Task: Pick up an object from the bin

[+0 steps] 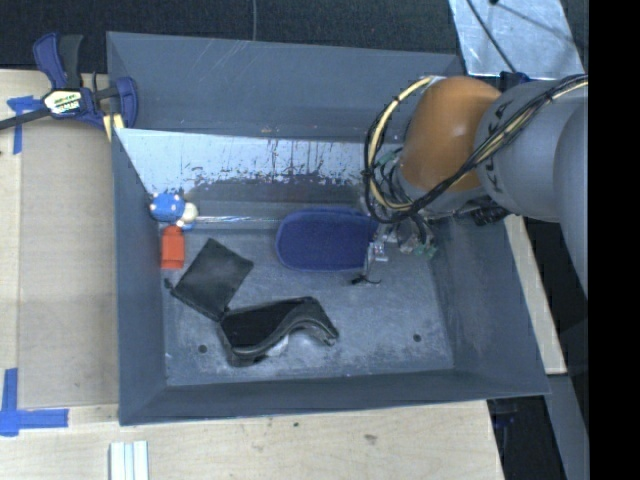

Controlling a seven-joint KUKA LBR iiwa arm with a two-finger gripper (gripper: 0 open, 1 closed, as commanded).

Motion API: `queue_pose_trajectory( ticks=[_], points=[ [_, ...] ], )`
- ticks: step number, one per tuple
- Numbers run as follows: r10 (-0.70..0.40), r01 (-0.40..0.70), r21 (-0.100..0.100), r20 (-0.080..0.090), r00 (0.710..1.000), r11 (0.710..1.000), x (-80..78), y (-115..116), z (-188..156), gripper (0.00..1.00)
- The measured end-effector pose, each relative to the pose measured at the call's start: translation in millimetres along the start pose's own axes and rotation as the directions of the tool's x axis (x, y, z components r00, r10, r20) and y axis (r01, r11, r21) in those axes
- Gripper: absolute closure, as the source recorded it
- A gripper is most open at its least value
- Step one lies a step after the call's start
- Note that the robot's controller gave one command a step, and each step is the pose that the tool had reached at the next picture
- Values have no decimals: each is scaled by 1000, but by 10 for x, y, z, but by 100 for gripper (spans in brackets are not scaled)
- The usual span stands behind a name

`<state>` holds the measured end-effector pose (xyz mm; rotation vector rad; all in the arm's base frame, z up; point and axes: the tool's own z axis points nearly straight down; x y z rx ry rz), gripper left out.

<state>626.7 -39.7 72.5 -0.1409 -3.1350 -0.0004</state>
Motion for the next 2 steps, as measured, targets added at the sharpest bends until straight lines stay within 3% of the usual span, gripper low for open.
queue_pose_trajectory(
  ticks=[1, 2],
  points=[
    [-2, 2, 1, 5, 1000, 1000, -13, -2, -38, 100],
    [12, -12, 0, 15, 1000, 1000, 528, -89, -1783, 100]
  ],
)
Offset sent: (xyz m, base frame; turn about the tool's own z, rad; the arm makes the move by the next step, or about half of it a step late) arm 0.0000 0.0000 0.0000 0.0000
